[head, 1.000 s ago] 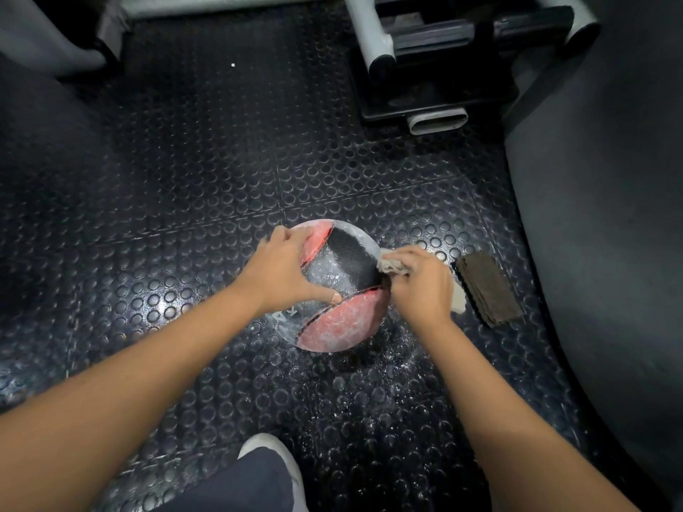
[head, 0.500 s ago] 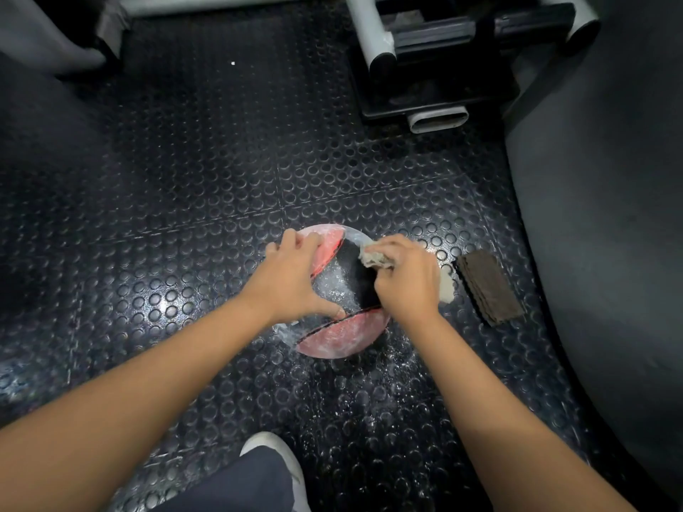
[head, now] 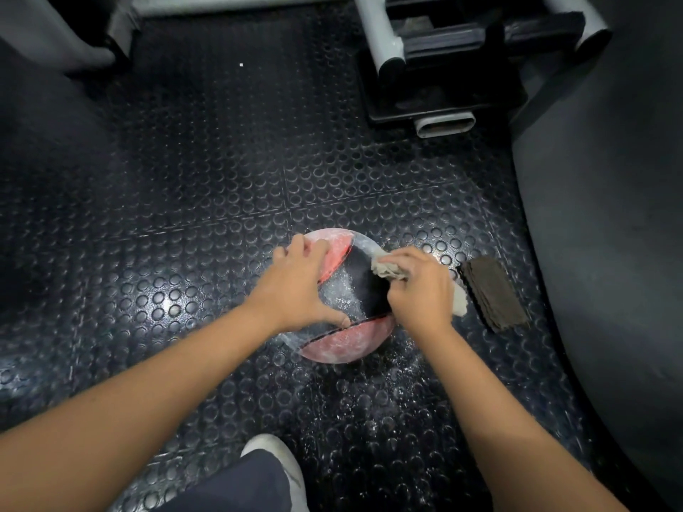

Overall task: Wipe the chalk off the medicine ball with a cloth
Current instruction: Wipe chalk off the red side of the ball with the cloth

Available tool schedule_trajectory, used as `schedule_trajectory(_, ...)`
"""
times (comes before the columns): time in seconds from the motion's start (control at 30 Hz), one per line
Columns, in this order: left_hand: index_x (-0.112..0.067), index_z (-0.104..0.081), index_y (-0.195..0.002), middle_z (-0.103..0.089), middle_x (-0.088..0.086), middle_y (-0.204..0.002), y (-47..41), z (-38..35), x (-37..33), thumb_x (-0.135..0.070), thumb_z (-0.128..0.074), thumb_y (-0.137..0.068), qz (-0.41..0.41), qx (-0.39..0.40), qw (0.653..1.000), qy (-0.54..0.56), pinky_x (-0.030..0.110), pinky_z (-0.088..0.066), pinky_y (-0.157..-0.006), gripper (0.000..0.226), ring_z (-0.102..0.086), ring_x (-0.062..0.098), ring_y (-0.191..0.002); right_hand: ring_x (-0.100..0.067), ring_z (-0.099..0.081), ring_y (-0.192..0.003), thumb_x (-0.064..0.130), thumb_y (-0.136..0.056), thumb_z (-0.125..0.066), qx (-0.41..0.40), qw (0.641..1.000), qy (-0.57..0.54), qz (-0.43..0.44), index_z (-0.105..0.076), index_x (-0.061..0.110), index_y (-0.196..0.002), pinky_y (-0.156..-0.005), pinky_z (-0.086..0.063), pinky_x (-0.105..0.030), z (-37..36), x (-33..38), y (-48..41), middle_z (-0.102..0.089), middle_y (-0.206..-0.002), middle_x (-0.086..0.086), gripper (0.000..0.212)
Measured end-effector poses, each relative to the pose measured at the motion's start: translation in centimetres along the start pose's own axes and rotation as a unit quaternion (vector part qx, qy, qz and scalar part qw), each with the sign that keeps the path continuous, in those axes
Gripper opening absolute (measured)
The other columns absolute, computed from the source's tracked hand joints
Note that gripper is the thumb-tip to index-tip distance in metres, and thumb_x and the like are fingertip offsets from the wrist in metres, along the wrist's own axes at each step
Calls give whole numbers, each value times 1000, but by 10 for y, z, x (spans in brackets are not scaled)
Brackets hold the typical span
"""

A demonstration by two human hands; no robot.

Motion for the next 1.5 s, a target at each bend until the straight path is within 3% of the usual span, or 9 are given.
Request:
schedule_trajectory(0.1, -21, -31, -138, -33, 3, -131, 0, -2, -5, -69, -79, -54, -8, 1, 1000, -12, 39, -45, -97, 109, -35, 27, -117, -21, -61, -88, -11, -71, -52, -1, 999, 25, -26, -77, 23, -95, -82, -50, -42, -2, -5, -19, -71, -103, 9, 49)
schedule_trajectory(0.3, -22, -32, -137, -32, 0, -130, 2, -1, 4, -69, -80, -53, -4, -7, 1000, 0, 36, -44, -95, 108, -36, 25, -115, -19, -59, -88, -12, -69, -53, 13, 999, -7, 43, -77, 23, -96, -81, -50, -42, -6, 19, -9, -70, -101, 11, 51)
schedule_trajectory(0.43, -24, -28, -141, -31, 0, -133, 2, -4, 2, -71, -79, -53, -14, -6, 1000, -5, 39, -44, -96, 112, -34, 27, -119, -16, -55, -74, -12, -68, -52, 16, 1000, 3, -12, -77, 23, -95, -78, -52, -44, 1, -7, -9, -70, -102, 9, 51)
schedule_trajectory(0.57, -24, -28, -141, -31, 1, -133, 1, -3, 0, -69, -80, -54, -13, -3, 1000, -6, 39, -45, -95, 110, -33, 27, -120, -21, -58, -88, -10, -73, -52, 15, 1000, 20, 2, -77, 24, -92, -86, -47, -41, -4, 12, -31, -70, -102, 10, 46)
schedule_trajectory(0.77, -26, -24, -146, -27, 0, -141, 4, 1, 0, -66, -79, -57, -18, 8, 1000, -1, 41, -45, -100, 112, -31, 27, -126, -18, -56, -77, -12, -68, -54, 7, 999, 1, 40, -78, 24, -93, -76, -50, -41, -2, 6, -10, -70, -97, 10, 50)
schedule_trajectory(0.93, -26, -15, -152, -19, 2, -154, 4, 0, -5, -70, -76, -59, -39, 8, 999, -29, 41, -35, -111, 120, -21, 28, -142, -21, -60, -89, -9, -71, -52, 6, 1000, 18, -3, -77, 24, -94, -85, -49, -42, -3, 1, -34, -71, -101, 9, 47)
schedule_trajectory(1.07, -23, -14, -154, -14, 0, -159, 3, 2, -2, -72, -74, -59, -60, -1, 998, -37, 36, -28, -114, 122, -12, 20, -148, -21, -58, -86, -11, -70, -53, 24, 998, -9, 51, -77, 23, -91, -82, -46, -43, -1, 16, -19, -70, -98, 10, 47)
schedule_trajectory(1.27, -22, -8, -156, -2, -2, -164, 6, 2, -2, -72, -72, -62, -78, 8, 996, -31, 33, -19, -118, 124, -8, 15, -150, -17, -57, -85, -9, -74, -54, 33, 999, 32, -10, -78, 21, -93, -88, -49, -42, 2, -11, -37, -71, -101, 9, 43)
schedule_trajectory(1.5, -22, -10, -156, -1, -3, -164, 7, 4, 3, -71, -74, -63, -86, 13, 996, -26, 29, -18, -117, 123, -7, 14, -150, -21, -60, -83, -11, -69, -52, 49, 997, 10, 55, -78, 23, -93, -82, -49, -40, 1, 0, -25, -71, -102, 11, 49)
Point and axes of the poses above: each hand's wrist, its own y-axis away from the middle knuckle, its own z-axis out of the back of the hand, x = y × z, the point moved 2 cm from there along -y, towards the middle knuckle
